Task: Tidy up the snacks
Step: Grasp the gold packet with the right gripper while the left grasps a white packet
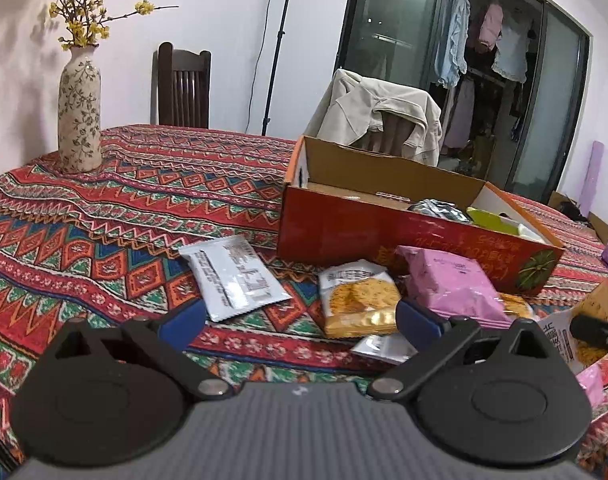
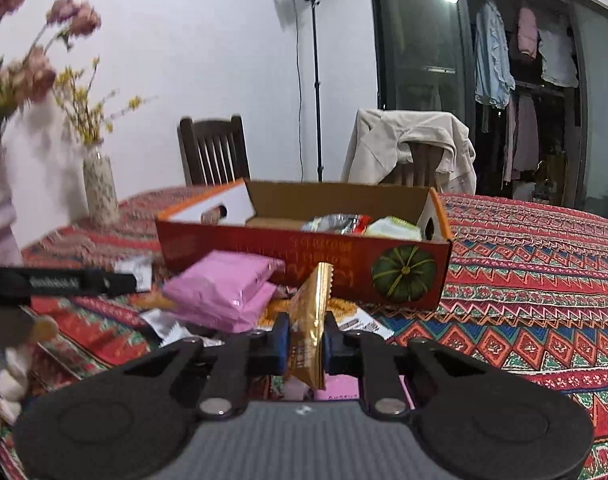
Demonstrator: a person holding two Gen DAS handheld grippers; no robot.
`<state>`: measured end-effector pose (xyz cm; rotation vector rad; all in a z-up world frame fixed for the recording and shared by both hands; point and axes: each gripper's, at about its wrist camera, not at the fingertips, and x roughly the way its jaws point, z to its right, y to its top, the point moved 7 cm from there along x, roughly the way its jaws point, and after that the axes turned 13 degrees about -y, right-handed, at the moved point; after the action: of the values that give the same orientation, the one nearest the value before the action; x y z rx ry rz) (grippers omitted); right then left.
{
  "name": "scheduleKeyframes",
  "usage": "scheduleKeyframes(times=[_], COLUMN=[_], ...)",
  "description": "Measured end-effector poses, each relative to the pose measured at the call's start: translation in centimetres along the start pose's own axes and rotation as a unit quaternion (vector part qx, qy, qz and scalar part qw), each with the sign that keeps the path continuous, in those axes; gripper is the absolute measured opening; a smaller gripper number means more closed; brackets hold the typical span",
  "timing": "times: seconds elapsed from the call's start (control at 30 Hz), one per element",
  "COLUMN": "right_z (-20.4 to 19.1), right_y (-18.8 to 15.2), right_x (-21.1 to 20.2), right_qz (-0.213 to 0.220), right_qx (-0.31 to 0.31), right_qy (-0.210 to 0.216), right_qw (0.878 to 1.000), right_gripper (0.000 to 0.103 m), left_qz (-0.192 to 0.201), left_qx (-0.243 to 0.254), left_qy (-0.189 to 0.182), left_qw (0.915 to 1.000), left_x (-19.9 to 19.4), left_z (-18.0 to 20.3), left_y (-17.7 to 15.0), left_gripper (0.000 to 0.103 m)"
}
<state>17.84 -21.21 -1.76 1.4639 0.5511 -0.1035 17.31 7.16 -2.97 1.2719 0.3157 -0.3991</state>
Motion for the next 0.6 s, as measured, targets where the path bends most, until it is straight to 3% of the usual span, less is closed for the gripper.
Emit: scheduleKeyframes(times=[0.23, 0.6], right_z=[1.9, 4.8], right_y=[0.4, -0.3], right_x=[-1.3, -1.8], right_qz=[0.021, 0.023], right_qx=[0.032, 0.068], right_qy=[0.014, 0.04], right_qw=[0.999, 0.997], right_gripper=[0.014, 0.014], left_qz=[-0.021, -0.06], left_qx=[0.016, 0.045], left_qy=[-0.02, -0.002], left_qw=[0.9994, 0.9972], left_x=[0.2, 2.4], left_z=[4.8, 11.0], left_y=[-1.1, -3.4], left_gripper=[0.103, 0.103])
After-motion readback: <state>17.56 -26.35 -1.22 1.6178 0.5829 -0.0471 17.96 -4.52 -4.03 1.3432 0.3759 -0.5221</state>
